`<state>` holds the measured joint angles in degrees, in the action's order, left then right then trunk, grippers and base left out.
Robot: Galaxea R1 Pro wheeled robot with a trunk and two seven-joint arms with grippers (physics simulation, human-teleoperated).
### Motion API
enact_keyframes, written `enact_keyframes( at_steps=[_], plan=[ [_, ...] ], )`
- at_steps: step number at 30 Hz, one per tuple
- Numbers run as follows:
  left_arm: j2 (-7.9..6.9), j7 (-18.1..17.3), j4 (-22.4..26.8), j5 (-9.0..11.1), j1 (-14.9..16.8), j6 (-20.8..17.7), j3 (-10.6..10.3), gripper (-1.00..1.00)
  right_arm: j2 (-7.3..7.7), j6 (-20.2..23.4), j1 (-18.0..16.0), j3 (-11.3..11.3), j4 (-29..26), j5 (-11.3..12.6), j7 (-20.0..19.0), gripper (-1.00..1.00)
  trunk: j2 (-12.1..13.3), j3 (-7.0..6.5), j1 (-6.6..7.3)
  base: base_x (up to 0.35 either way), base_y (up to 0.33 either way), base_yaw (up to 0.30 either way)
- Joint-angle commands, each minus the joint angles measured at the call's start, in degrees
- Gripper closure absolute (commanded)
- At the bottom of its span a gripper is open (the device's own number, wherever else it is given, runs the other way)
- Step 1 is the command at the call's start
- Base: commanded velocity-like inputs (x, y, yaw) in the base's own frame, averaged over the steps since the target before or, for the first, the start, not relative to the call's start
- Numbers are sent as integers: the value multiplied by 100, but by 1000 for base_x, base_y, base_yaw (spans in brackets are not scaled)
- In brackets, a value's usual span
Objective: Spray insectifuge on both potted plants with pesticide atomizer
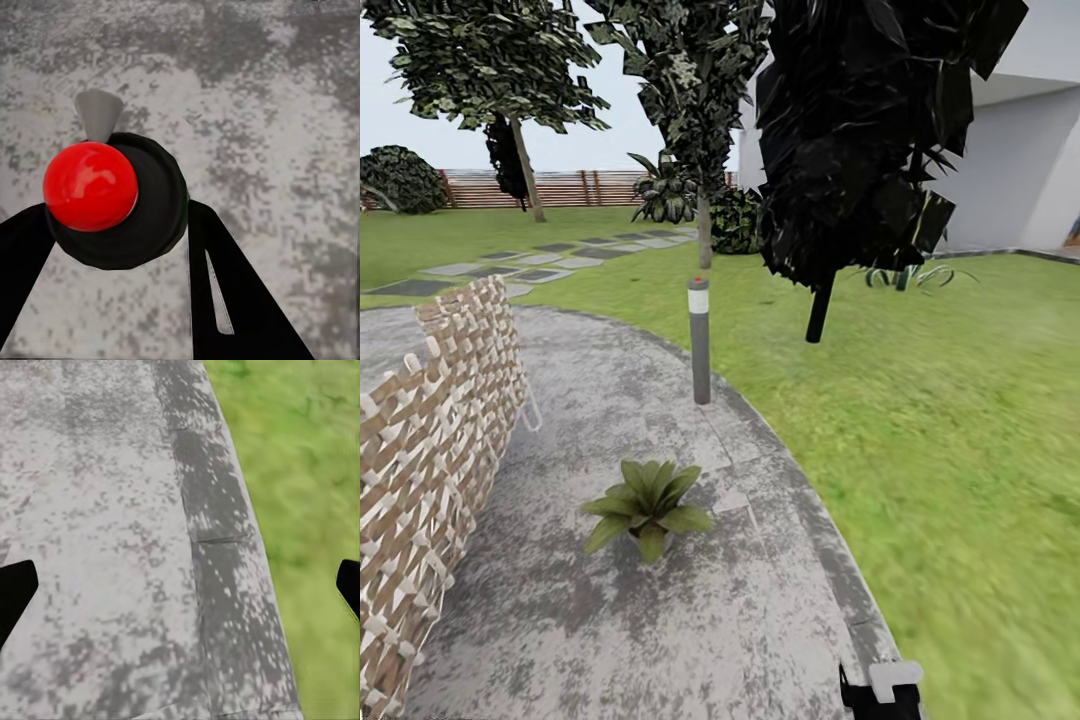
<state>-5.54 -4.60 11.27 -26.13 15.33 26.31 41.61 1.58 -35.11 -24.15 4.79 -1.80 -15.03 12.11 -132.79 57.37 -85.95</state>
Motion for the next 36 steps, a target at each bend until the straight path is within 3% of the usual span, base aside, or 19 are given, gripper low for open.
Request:
enact_keyframes(
  at_steps=[1,16,18,19,20,21,22,24,25,29,30,32,36],
  plan=[
    [1,-50,-2,-6,5,15,49,100,0,-14,-2,45,4,-61,20,-100,-2,5,-1,185,-217,277],
    [1,-83,17,-24,5,18,18,100,9,-14,-2,82,-39,-39,20,-100,-2,5,-1,204,-214,250],
    [1,-156,75,-262,47,2,-149,100,38,2,-2,65,-307,-69,-22,-100,-2,5,-1,83,-60,13],
    [-1,-207,77,-524,60,-15,-364,100,44,20,-2,44,-554,-95,-32,-100,-2,5,-1,33,-24,5],
    [-6,-476,92,-997,92,-26,-808,100,49,198,-2,-83,-930,-289,-39,-100,-2,5,-1,14,-10,2],
    [1,-1074,254,-1466,139,-37,-1304,100,51,725,-2,-390,-1465,-890,-216,-100,-2,5,-1,4,-3,1],
    [9,-1580,503,-1669,250,-50,-1547,100,44,1117,-2,-580,-1842,-1433,-704,-100,-2,5,-1,2,-1,0],
    [-26,-2511,723,-1936,474,-65,-1877,100,19,1419,-16,-687,-2171,-2045,-1830,-100,-2,5,-1,0,0,0],
    [-41,-3042,781,-2146,699,-92,-2068,100,5,1475,-61,-707,-2246,-2192,-2438,-100,-2,5,-1,0,0,0],
    [-46,-4090,820,-2641,1274,-153,-2282,100,-106,1516,-226,-734,-2328,-2351,-3519,-100,-2,5,-1,0,0,0],
    [-21,-4315,831,-2851,1401,-266,-2309,100,-160,1520,-287,-738,-2386,-2408,-3737,-100,-2,5,-1,0,0,0],
    [13,-4493,842,-3217,1560,-593,-2333,100,-221,1523,-345,-741,-2500,-2482,-3993,-100,-2,5,-1,0,0,0],
    [27,-4531,837,-3278,1583,-555,-2383,100,-351,1419,-415,-702,-2438,-2449,-3997,-100,-2,4,-1,0,0,0]
  ],
)
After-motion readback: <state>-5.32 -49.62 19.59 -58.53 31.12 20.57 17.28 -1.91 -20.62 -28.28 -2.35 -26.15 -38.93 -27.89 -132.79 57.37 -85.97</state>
